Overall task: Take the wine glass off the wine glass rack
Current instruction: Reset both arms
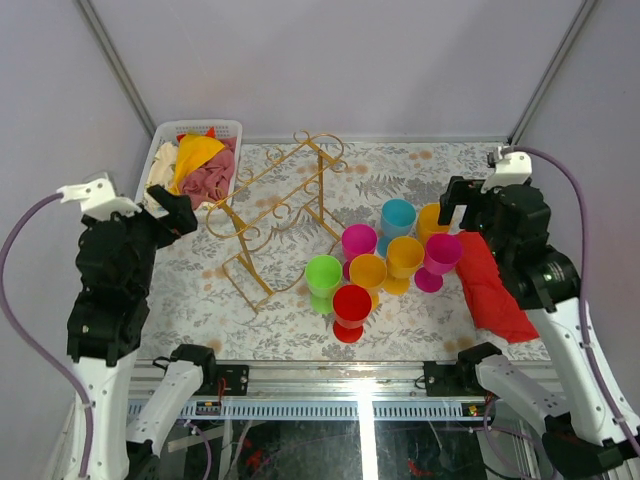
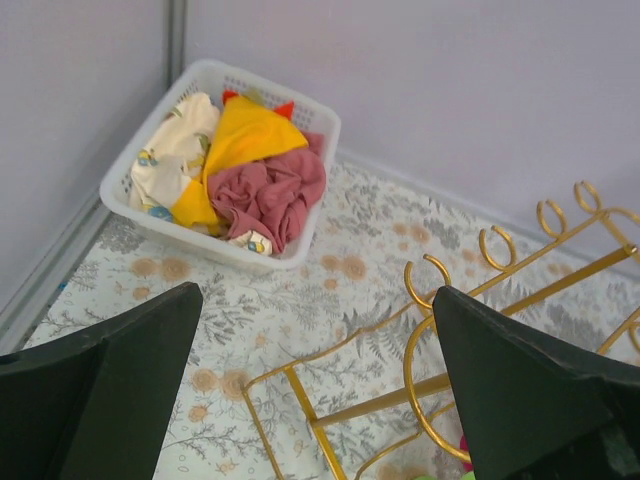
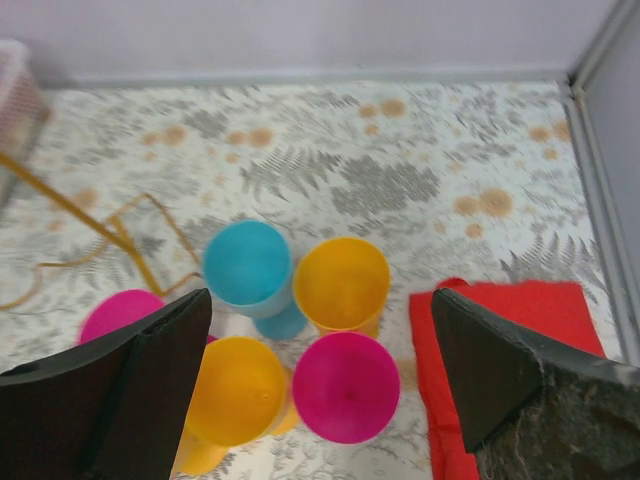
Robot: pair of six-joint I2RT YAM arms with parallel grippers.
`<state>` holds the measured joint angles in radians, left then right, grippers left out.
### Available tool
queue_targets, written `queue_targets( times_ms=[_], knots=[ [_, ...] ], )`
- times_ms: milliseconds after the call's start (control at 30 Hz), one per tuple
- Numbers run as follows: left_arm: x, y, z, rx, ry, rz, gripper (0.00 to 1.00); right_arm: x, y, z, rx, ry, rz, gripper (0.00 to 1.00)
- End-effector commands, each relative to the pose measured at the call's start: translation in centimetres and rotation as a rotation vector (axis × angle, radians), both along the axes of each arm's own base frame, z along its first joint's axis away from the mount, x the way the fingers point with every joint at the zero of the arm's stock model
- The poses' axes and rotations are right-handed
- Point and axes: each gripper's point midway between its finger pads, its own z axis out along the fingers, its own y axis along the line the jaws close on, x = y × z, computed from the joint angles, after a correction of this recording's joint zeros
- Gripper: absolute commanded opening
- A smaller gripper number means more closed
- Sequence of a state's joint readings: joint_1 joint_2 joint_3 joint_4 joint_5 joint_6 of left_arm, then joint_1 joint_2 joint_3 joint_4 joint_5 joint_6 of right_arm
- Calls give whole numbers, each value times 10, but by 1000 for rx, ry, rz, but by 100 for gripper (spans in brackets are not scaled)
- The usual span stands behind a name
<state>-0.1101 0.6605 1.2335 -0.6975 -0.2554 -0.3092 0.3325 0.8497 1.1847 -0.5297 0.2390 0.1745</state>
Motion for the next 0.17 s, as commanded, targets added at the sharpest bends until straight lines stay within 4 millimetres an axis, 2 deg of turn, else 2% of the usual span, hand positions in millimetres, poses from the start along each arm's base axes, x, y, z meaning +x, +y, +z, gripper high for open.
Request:
queue_targets(
  times_ms=[0, 133],
  knots=[
    [-23, 22, 33, -39, -144, 120, 100, -39, 14, 47, 104, -126, 137, 100],
    [-30, 27, 36, -39, -149, 148, 100, -55, 21, 55, 155, -172, 194, 99]
  ],
)
